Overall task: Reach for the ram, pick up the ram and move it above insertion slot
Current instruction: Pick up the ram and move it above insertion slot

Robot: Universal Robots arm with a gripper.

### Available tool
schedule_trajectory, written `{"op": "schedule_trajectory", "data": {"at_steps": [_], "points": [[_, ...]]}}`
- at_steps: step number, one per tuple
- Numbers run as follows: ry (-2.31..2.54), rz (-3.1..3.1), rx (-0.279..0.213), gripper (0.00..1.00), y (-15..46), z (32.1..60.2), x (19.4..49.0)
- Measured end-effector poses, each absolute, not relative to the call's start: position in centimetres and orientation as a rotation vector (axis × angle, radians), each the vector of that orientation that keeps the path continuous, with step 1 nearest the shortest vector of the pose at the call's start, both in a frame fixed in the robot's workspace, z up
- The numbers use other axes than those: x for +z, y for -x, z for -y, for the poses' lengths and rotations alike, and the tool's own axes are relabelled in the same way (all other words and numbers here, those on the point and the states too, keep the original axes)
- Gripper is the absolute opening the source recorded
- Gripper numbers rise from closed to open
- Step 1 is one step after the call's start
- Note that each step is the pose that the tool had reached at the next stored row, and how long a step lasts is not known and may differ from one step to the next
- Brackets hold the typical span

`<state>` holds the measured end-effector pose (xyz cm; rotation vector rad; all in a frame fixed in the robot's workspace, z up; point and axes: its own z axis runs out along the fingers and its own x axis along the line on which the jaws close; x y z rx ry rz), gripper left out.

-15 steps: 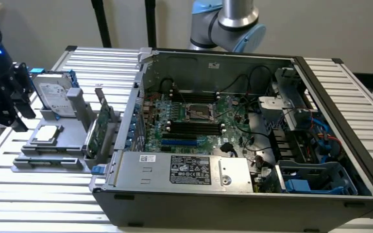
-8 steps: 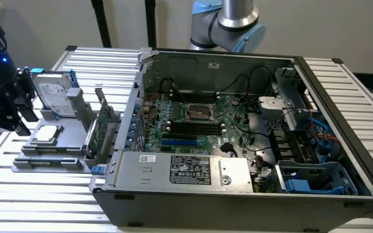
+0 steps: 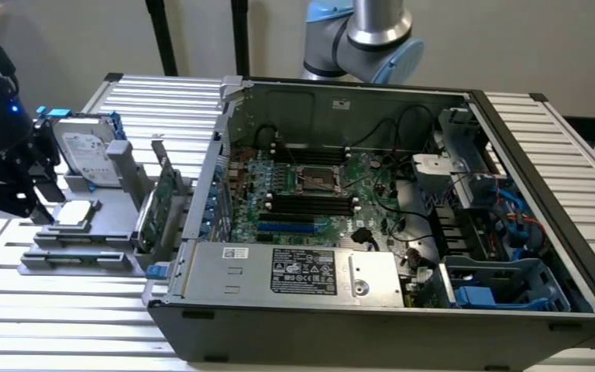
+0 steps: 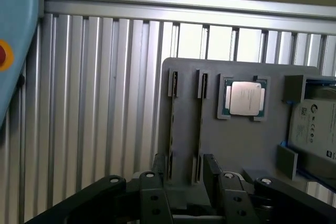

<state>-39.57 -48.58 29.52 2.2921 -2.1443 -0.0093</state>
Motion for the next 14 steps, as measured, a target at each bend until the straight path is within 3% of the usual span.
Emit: {"op": "schedule_trajectory", "data": {"at_steps": [14], "points": [[-2.292,2.144,-0.009,0.42,39.6,49.0,27.0]]}}
